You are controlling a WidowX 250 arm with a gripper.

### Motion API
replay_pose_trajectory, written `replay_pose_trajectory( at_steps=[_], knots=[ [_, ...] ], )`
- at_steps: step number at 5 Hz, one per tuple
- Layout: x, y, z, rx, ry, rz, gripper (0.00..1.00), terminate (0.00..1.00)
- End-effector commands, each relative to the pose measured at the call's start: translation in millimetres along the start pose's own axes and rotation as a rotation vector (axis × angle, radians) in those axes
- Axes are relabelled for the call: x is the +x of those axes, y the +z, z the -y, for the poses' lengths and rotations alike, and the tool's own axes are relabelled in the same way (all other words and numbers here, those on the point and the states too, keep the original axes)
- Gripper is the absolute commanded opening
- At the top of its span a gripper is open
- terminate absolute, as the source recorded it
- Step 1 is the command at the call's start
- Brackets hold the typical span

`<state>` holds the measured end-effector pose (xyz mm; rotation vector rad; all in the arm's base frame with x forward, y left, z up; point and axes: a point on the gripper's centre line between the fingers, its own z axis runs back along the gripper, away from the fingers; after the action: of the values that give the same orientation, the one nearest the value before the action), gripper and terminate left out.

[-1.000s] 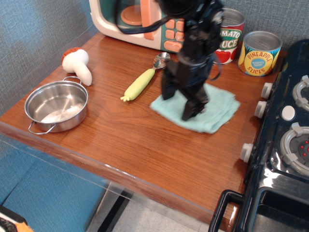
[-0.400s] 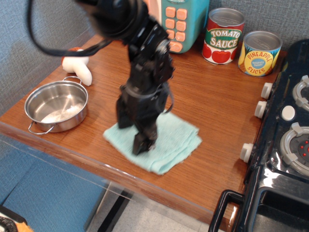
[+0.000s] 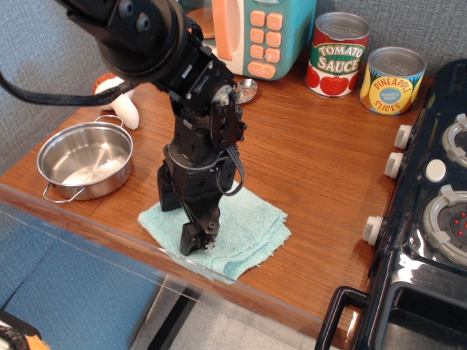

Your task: Move the blue cloth from one side of the table to the other side near the edge

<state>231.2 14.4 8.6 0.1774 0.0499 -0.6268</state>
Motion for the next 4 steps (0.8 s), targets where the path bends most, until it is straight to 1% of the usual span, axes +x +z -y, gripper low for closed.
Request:
replay_pose_trajectory(
  at_steps=[1,2,3,4],
  knots=[
    [14.7,56.4,-13.4,-0.063,0.096,0.193,1.00,0.00],
    [23.5,78.3,-25.9,-0.117,0.177,0.242,1.00,0.00],
    [28.8,93.8,-31.5,-0.125,0.247,0.260,1.00,0.00],
    [32.3,94.8,-32.7,-0.091,0.300,0.244,1.00,0.00]
  ],
)
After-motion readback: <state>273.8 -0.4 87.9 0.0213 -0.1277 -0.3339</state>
